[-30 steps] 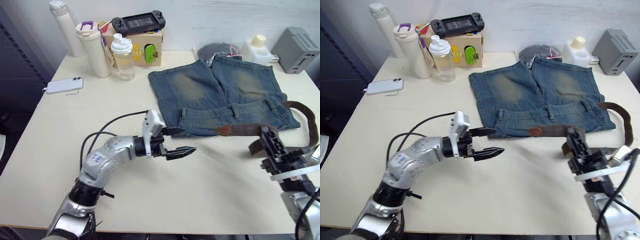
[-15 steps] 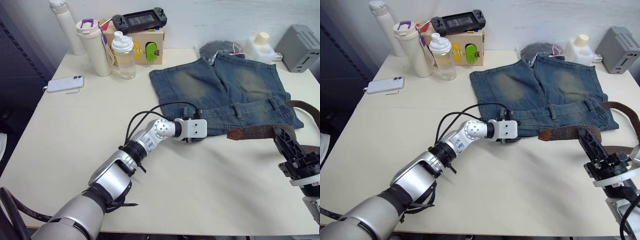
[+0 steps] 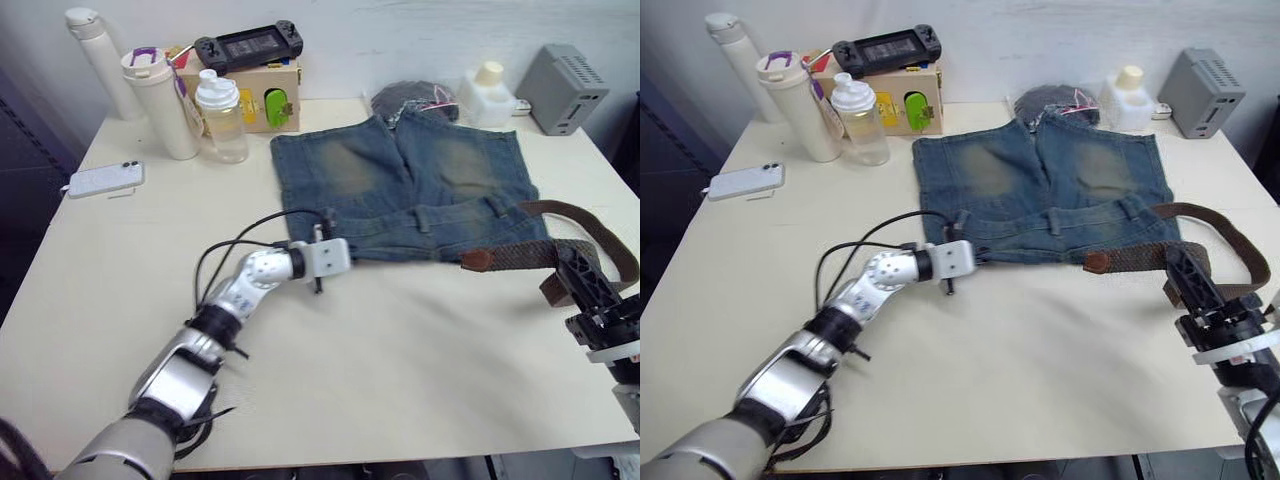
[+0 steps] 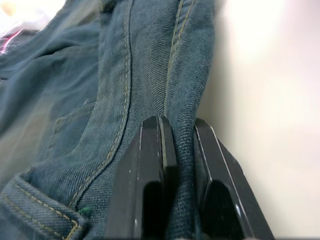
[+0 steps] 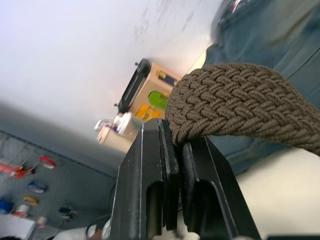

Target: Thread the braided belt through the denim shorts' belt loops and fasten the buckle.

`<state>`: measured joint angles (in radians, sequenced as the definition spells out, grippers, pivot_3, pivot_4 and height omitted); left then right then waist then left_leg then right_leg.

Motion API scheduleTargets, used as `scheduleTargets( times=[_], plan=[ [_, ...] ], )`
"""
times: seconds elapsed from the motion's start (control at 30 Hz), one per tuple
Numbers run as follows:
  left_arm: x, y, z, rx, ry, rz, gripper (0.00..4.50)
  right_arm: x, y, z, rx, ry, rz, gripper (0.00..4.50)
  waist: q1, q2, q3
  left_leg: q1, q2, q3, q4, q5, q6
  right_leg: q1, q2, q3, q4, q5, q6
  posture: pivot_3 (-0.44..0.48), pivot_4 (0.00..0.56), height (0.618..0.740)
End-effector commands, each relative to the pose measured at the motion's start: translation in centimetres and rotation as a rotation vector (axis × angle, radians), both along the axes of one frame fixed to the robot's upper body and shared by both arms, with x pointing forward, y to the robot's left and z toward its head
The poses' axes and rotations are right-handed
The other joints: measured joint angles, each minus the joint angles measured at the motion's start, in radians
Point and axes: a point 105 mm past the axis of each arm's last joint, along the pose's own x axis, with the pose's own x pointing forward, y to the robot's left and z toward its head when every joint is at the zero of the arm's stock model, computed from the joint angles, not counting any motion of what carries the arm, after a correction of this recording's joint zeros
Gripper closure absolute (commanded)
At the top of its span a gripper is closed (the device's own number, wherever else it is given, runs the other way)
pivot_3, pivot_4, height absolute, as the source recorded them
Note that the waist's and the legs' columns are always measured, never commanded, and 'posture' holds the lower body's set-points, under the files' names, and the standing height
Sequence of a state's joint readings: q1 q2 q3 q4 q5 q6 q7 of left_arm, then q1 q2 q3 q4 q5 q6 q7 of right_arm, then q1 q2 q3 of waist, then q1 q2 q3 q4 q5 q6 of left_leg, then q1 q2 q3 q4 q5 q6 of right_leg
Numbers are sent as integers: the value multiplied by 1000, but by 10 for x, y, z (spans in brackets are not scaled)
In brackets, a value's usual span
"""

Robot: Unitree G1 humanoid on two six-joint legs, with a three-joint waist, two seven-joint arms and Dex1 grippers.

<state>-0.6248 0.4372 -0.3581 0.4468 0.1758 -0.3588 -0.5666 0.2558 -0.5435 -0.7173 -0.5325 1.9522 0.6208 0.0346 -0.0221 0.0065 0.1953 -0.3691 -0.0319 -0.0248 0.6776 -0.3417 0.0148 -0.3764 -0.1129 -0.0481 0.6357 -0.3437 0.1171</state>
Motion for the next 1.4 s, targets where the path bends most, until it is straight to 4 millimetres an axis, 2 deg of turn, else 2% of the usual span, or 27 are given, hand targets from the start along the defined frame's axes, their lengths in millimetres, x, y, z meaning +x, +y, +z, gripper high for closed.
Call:
scheduleTargets(
  times=[0.03,0.13,0.2,0.27,0.37,0.43,0.57,0.67,0.7,0.83,0.9,0.97,1.07,1.17,1.27,1.4],
  plan=[
    [-50,54,-12,33,54,-4,4194,-5,-4,17,-44,-56,-2,4500,-15,2,-1,1,2,1,-3,-1,-2,0,0,0,1,-1,-2,0,150,690],
    [-84,94,-21,100,94,28,4194,-1,-8,16,-71,-25,-3,4500,-4,4,-2,2,4,1,-4,-2,-2,-1,1,-3,-1,-2,-4,0,150,690],
    [-102,111,-24,123,110,35,4194,2,-8,15,-91,-4,5,4500,2,6,-3,1,4,0,-2,-2,-2,0,0,-3,-5,-2,-5,0,150,690],
    [-114,127,-33,188,121,54,4194,4,-4,15,-112,7,36,4500,15,6,-3,1,4,0,2,-3,0,1,0,-3,-5,-1,-6,0,150,690],
    [-117,140,-41,231,121,76,4194,7,5,12,-138,31,88,4500,35,9,-5,-1,3,0,3,-4,2,2,-2,-3,-8,2,-7,0,150,690],
    [-114,140,-38,186,119,87,3365,8,8,9,-147,48,110,4500,42,9,-5,-1,3,0,3,-4,3,2,-2,-2,-9,2,-7,0,150,690],
    [-105,133,-19,95,131,78,1634,13,13,5,-164,81,149,4500,45,9,-5,-2,4,0,2,-4,3,0,-2,-3,-8,2,-8,0,150,690],
    [-109,126,4,-21,247,34,205,21,14,3,-171,106,162,4500,43,9,-5,-2,3,1,3,-4,3,0,-2,-3,-9,2,-7,0,150,690],
    [-110,122,14,-59,305,11,61,24,15,3,-175,114,169,4500,40,8,-4,-3,3,1,3,-4,3,0,-2,-3,-8,2,-7,0,150,690],
    [-123,102,53,-184,525,-118,61,37,23,1,-197,157,194,4500,36,7,-4,-3,3,0,4,-4,2,0,-2,-4,-8,2,-7,0,150,690],
    [-125,85,70,-259,566,-196,61,44,29,-1,-219,180,211,4500,37,8,-4,-3,3,0,5,-3,2,1,-2,-4,-8,2,-7,0,150,690],
    [-119,67,80,-336,559,-223,61,50,34,-4,-244,194,224,4500,43,8,-4,-3,3,0,5,-3,2,1,-2,-4,-8,3,-7,0,150,690],
    [-113,39,80,-396,535,-244,61,59,40,-12,-294,228,232,4500,44,8,-4,-4,2,0,5,-2,2,1,-1,-5,-8,3,-6,0,150,690],
    [-112,21,73,-419,513,-230,61,66,39,-22,-344,268,224,4500,44,7,-3,-5,1,0,5,-2,3,1,0,-5,-8,3,-5,0,150,690],
    [-117,14,71,-444,526,-234,61,71,35,-25,-371,275,204,4500,44,6,-3,-6,1,1,5,-2,3,0,1,-5,-8,4,-5,0,150,690],
    [-119,15,69,-464,537,-217,61,76,27,-17,-376,246,176,4500,45,6,-3,-6,1,1,7,-2,3,0,1,-5,-9,4,-5,0,150,690]
  ],
)
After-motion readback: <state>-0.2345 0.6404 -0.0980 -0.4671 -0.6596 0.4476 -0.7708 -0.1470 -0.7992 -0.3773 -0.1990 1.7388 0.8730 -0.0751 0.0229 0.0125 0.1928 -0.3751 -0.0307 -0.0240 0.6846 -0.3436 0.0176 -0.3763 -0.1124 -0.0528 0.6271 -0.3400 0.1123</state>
